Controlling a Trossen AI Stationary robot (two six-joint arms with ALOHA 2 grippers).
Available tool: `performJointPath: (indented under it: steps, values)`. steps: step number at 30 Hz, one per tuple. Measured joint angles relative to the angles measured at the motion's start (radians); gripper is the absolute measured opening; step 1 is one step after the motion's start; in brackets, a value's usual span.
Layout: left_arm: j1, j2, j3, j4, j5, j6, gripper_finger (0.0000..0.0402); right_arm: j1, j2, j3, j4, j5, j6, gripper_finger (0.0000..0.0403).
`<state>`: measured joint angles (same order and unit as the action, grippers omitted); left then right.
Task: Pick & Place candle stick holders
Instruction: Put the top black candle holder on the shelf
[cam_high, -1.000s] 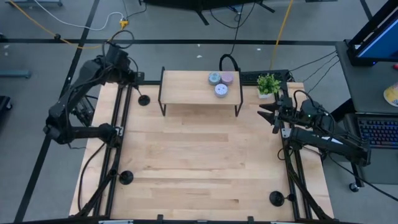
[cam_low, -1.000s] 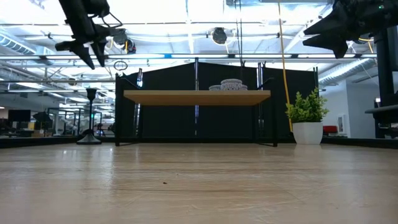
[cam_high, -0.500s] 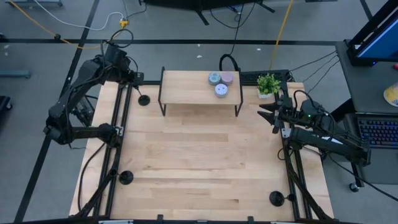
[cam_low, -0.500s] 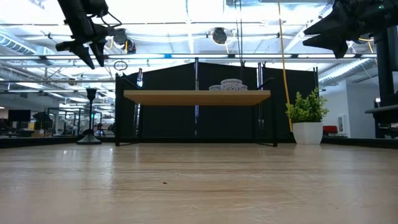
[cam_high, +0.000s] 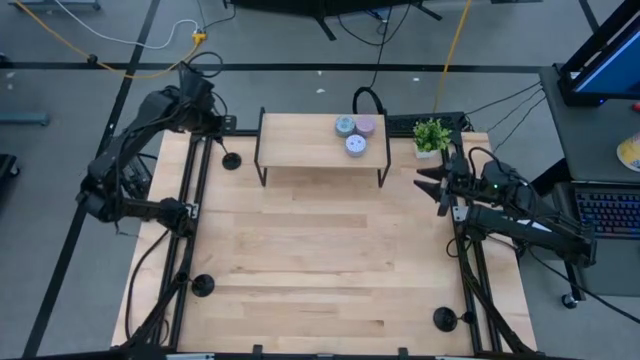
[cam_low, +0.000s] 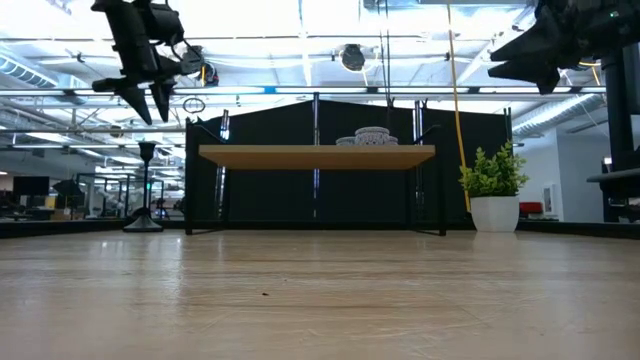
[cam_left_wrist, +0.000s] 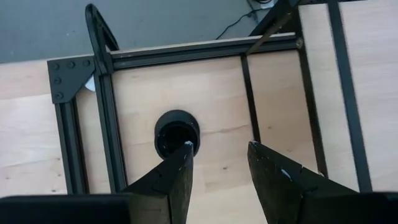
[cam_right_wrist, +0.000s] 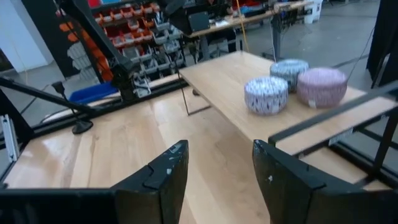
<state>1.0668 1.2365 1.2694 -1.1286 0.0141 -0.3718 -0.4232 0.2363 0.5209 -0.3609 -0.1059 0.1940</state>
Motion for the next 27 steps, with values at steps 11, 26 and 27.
performJointPath:
  steps: [11,26,27]
  values:
    - [0.0,0.005,0.0,0.008,-0.02,-0.029,0.0159,0.0,-0.001,0.0,-0.024,0.0,-0.013,0.0171]
    - [0.0,0.008,0.0,0.038,-0.046,-0.105,0.0159,0.0,-0.136,-0.005,-0.045,0.005,-0.023,0.0171]
    - [0.0,0.008,0.0,0.038,-0.046,-0.105,0.0158,0.0,-0.143,-0.009,-0.047,0.005,-0.02,0.0171]
